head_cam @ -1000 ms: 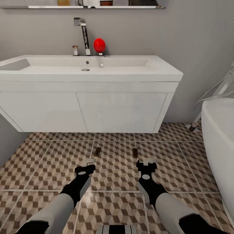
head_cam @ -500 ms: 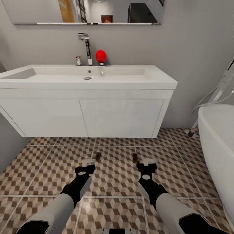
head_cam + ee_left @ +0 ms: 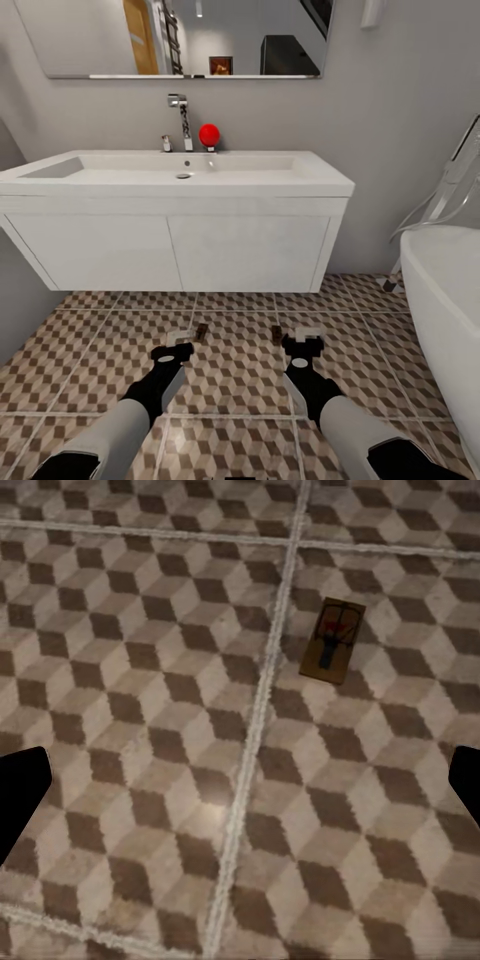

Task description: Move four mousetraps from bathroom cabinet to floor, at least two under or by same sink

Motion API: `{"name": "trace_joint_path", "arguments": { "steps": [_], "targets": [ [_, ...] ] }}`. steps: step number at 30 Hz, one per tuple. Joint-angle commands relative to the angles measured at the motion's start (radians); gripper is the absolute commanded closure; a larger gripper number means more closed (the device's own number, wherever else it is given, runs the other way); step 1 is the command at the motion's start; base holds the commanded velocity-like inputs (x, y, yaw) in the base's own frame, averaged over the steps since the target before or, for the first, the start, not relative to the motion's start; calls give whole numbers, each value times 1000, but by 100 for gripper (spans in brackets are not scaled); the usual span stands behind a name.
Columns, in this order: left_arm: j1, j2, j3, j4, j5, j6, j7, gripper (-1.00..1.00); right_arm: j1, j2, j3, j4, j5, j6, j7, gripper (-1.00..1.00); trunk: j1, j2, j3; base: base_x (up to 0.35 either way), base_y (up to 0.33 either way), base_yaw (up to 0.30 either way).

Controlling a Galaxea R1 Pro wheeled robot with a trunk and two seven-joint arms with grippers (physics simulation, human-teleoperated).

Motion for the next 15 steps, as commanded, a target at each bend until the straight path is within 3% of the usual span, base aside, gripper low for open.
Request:
{"name": "trace_joint_path", "arguments": {
  "steps": [1, 4, 9, 12, 13, 15],
  "targets": [
    [0, 3, -4, 12, 8, 7, 8, -100, -1, -2, 6, 1, -5, 0, -7, -100, -1, 0, 3, 0, 0, 0],
    [0, 9, -2, 36, 9, 8, 10, -100, -1, -5, 6, 8, -7, 3, -10, -100, -2, 1, 15, 0, 0, 0],
    [0, 55, 0, 138, 32, 8, 9, -100, 0, -15, 6, 34, -11, 7, -13, -100, -4, 2, 34, 0, 0, 0],
    [0, 86, 3, 234, 83, 4, 5, -100, -1, -29, 6, 89, -12, 17, -14, -100, -6, 3, 46, 0, 0, 0],
    [0, 97, 3, 284, 120, -4, 4, -100, -1, -37, 6, 124, -12, 17, -15, -100, -6, 3, 50, 0, 0, 0],
    [1, 105, 4, 325, 161, -22, 2, -100, -1, -43, 6, 158, -12, 17, -16, -100, -7, 3, 57, 0, 0, 0]
  ]
}}
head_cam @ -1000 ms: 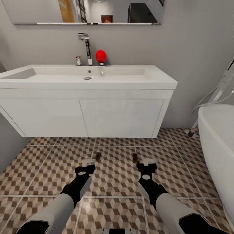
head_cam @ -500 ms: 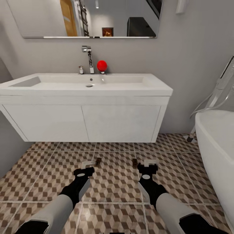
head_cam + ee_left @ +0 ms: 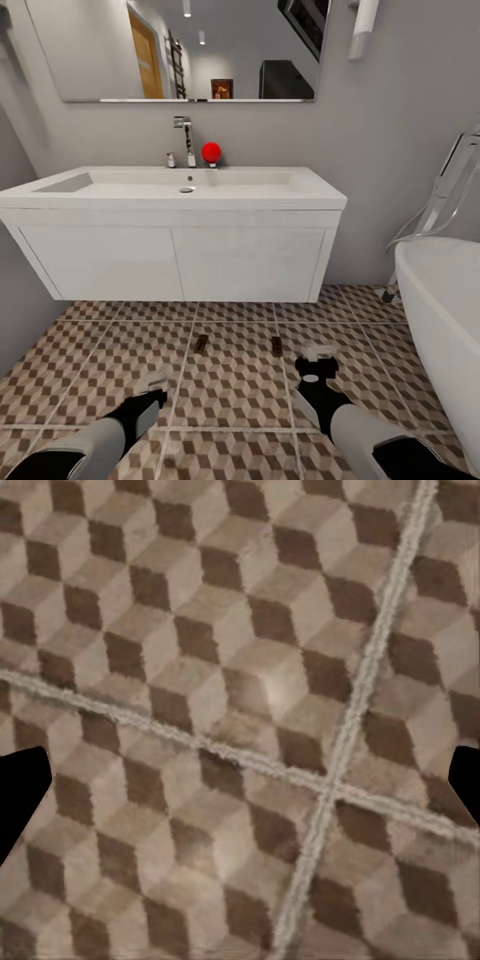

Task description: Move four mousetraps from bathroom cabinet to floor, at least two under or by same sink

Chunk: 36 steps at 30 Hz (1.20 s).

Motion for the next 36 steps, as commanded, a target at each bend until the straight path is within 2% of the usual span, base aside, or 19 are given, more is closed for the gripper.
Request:
{"name": "trace_joint_path", "arguments": {
  "steps": [1, 5, 9, 20, 31, 36],
  "targets": [
    [1, 3, -4, 14, 25, -6, 4, -100, -1, -3, 4, 20, -4, -5, -3, -100, -1, 0, 3, 0, 0, 0],
    [5, 14, -4, 55, 83, -63, 2, -100, -1, -17, 5, 107, -3, -8, -1, -100, -2, 1, 19, 0, 0, 0],
    [9, 18, -4, 69, 104, -86, 1, -100, -1, -24, 5, 160, -4, -8, 1, -100, -4, 2, 34, 0, 0, 0],
    [13, 20, -4, 75, 114, -100, 0, -100, -5, -39, 4, 184, -2, -9, 5, -100, -9, 4, 77, 0, 0, 0],
    [31, 19, -4, 76, 114, -99, -3, -100, 19, -43, 4, 186, -4, -7, 22, -100, -14, 7, 119, 0, 0, 0],
    [41, 20, -4, 76, 114, -99, -3, -100, 23, -54, 5, 186, -3, -7, 27, -100, -16, 8, 139, 0, 0, 0]
  ]
}}
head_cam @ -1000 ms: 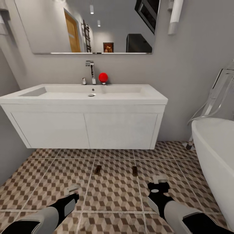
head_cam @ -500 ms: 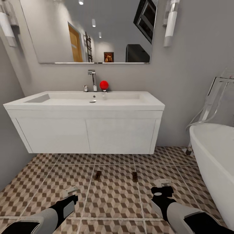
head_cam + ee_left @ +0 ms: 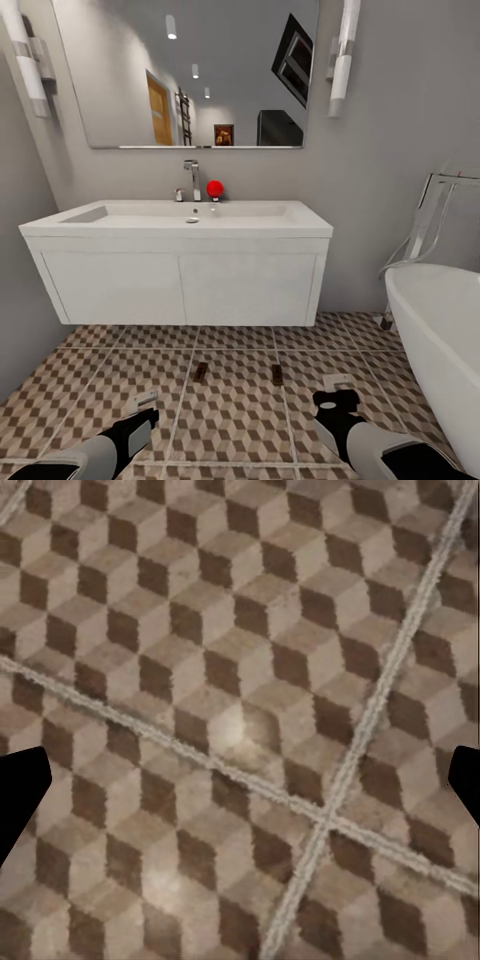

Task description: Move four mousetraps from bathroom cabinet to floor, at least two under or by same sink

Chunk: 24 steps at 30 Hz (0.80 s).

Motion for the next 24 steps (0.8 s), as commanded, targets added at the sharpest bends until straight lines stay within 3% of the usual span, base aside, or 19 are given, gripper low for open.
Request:
{"name": "trace_joint_path", "arguments": {
  "steps": [1, 6, 24],
  "targets": [
    [0, 0, -3, 0, 7, -3, 2, -100, -1, -1, 4, 3, -4, -6, -2, -100, -1, 0, 3, 0, 0, 0],
    [3, -1, -3, 0, 6, -3, 2, -100, 0, -7, 3, 3, -4, -6, 0, -100, -5, 5, 22, 0, 0, 0],
    [37, 9, -3, 0, 9, -7, 2, -100, 10, -23, 4, 3, -4, -5, 17, -100, -74, 131, 78, 0, 0, 0]
  ]
}}
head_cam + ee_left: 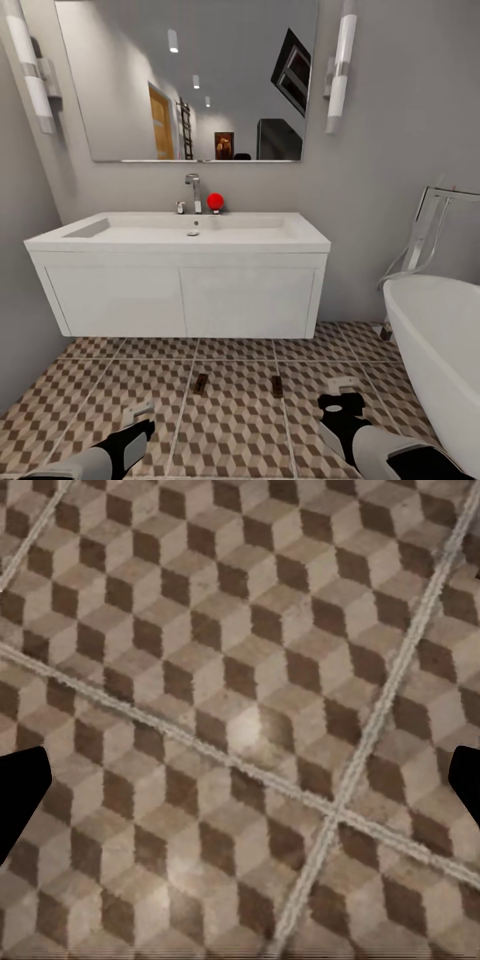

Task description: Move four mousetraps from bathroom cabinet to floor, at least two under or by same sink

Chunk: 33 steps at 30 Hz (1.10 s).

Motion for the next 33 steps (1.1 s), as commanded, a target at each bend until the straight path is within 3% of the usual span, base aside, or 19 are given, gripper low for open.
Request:
{"name": "trace_joint_path", "arguments": {
  "steps": [1, 24, 33],
  "targets": [
    [3, 0, -3, 0, 8, -4, 1, -100, 4, -1, 4, 3, -4, -6, 2, -100, -4, 7, 2, 0, 0, 0],
    [111, -2, -4, 0, 6, -5, -1, -100, 138, -29, 4, 3, -3, -9, 63, -100, -92, 168, 74, 0, 0, 0],
    [181, -2, -3, 0, 8, -6, -54, -100, 196, -32, 4, 3, -3, -13, 66, -100, -127, 231, 102, 0, 0, 0]
  ]
}}
